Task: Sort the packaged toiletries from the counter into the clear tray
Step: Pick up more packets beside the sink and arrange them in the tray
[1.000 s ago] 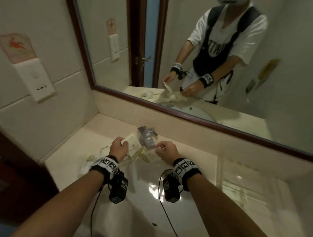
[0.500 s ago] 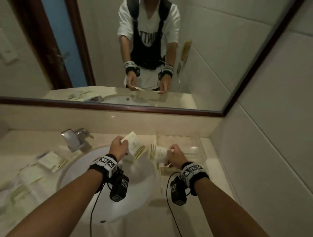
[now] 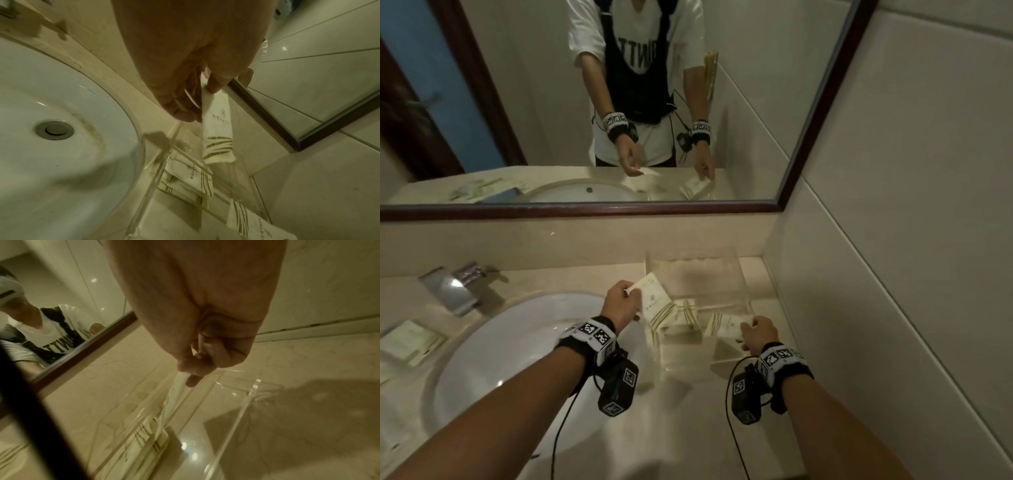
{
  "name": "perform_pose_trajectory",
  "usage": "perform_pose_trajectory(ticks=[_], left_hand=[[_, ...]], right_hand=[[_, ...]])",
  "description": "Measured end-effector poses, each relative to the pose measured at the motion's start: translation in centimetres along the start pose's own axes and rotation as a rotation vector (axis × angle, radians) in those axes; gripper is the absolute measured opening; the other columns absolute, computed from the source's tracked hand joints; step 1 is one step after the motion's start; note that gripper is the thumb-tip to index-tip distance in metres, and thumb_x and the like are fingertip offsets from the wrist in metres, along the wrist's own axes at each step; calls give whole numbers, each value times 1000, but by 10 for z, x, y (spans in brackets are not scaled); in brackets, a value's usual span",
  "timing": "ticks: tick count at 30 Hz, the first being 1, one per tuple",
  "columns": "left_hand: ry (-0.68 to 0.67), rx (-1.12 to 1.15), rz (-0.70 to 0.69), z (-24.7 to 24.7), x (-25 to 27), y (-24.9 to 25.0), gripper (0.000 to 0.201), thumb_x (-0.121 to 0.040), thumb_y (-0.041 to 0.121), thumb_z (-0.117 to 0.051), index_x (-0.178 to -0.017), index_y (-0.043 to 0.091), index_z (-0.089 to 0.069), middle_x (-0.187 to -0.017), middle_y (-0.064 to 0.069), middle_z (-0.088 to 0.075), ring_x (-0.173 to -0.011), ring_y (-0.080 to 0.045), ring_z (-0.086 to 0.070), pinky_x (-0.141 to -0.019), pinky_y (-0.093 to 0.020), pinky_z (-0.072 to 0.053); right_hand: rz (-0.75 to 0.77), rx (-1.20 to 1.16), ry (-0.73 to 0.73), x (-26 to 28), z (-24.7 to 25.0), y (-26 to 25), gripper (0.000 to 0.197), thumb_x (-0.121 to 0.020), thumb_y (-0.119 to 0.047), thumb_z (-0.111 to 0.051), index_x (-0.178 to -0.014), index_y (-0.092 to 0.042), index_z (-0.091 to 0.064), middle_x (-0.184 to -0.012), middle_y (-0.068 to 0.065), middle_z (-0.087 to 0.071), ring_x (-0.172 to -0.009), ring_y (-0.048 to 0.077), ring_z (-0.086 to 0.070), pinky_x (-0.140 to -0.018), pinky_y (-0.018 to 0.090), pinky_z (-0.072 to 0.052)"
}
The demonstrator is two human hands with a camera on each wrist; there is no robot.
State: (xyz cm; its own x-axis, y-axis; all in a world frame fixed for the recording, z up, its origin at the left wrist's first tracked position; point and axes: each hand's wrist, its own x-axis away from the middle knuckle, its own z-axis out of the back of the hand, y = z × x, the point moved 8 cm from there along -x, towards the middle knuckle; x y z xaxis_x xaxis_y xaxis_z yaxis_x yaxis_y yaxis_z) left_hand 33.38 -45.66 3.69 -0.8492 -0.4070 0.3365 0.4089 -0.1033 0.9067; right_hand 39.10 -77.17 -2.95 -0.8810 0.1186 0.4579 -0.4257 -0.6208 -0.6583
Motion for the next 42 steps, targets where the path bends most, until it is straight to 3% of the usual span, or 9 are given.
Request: perform_pose_trajectory(ticks=[3, 8, 13, 15, 21, 31, 37, 39, 42], left_hand=[[4, -2, 9, -2, -3, -3, 11, -93, 7, -41, -98, 3, -50, -78, -12, -60, -72, -26, -57, -59, -31, -47], [20, 8, 40, 1, -11, -11, 10, -91, 7, -42, -90, 6, -51, -81, -14, -61, -74, -28, -58, -60, -33, -48], [31, 2, 70, 2, -18, -19, 11, -92, 8, -41, -86, 8, -51, -82, -14, -61, -74, -28, -59, -61, -33, -48], [36, -2, 81, 3, -21, -22, 11, -92, 8, -42, -86, 8, -51, -84, -17, -62, -75, -30, -59, -61, -33, -48], [25, 1, 101, -4, -28, -26, 12, -94, 9, -42, -88, 8, -52, -86, -16, -64, -77, -29, -60, -60, -33, -49], [-49, 53, 106, -37, -30, -20, 7, -93, 6, -46, -87, 6, -51, -82, -16, -65, -69, -26, -60, -58, -31, -48], [-114, 72, 98, -62, -24, -17, 20, -89, -4, -53, -98, 9, -40, -88, -19, -64, -63, -25, -62, -54, -27, -53], [-157, 67, 88, -73, -22, -18, 27, -86, -9, -54, -98, 11, -41, -92, -21, -63, -64, -28, -63, -51, -26, -54], [-206, 44, 91, -91, -19, -20, 22, -84, -14, -54, -85, 9, -55, -96, -17, -58, -65, -27, -66, -53, -26, -56]], right_hand=[[-44, -80, 13, -10, -6, 8, 9, -98, -14, -50, -96, -6, -47, -101, 19, -64, -80, 34, -70, -51, 31, -53], [-67, -110, 25, -26, -18, 7, 8, -93, -7, -54, -99, -7, -50, -103, 20, -63, -95, 39, -68, -83, 48, -58], [-31, -164, 63, -45, -28, 4, 47, -90, 1, -49, -136, -9, -49, -123, 17, -63, -106, 37, -64, -93, 48, -54], [-83, -208, 98, -45, -28, 6, 45, -92, 1, -47, -136, -9, -43, -129, 19, -57, -110, 37, -60, -97, 44, -51], [-153, -208, 220, -48, -20, 6, 23, -93, 2, -45, -114, -3, -43, -121, 26, -55, -103, 40, -59, -84, 42, -51], [-188, -91, 133, -55, -18, 17, 22, -84, 4, -56, -106, 6, -59, -114, 26, -62, -100, 39, -63, -74, 32, -50], [-55, -42, 53, -48, -17, 7, 21, -85, -5, -51, -99, -20, -51, -93, 14, -72, -57, 21, -68, -44, 26, -52], [-34, -41, 42, -45, -13, 5, 24, -84, -5, -52, -103, -19, -56, -92, 13, -72, -57, 19, -66, -44, 24, -47], [-49, -76, 61, -43, -1, 6, 9, -80, -9, -55, -85, -16, -55, -89, 13, -72, -70, 25, -70, -58, 32, -57]])
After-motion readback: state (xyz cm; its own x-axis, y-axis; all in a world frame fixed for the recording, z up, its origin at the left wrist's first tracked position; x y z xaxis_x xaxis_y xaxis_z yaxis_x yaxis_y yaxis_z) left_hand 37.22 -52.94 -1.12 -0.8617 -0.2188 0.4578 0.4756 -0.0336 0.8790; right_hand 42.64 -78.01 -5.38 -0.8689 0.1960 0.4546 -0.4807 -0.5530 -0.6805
